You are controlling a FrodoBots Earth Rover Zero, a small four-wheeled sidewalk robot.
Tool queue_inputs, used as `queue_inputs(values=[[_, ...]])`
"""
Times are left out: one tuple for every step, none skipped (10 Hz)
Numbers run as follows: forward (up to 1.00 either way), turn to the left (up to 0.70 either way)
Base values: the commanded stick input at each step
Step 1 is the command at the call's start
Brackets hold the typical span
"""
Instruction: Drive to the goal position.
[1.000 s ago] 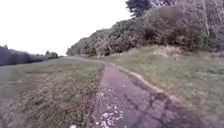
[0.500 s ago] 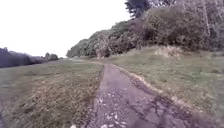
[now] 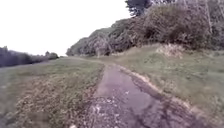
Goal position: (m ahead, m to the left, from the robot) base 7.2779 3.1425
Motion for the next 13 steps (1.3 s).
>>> queue_inputs(values=[[0.61, 0.00], [0.58, 0.00], [0.52, 0.00], [0.51, 0.00], [0.49, 0.00], [0.49, 0.00], [0.47, 0.00], [0.47, 0.00], [0.47, 0.00], [0.46, 0.00], [0.45, 0.00], [0.44, 0.00], [0.44, 0.00]])
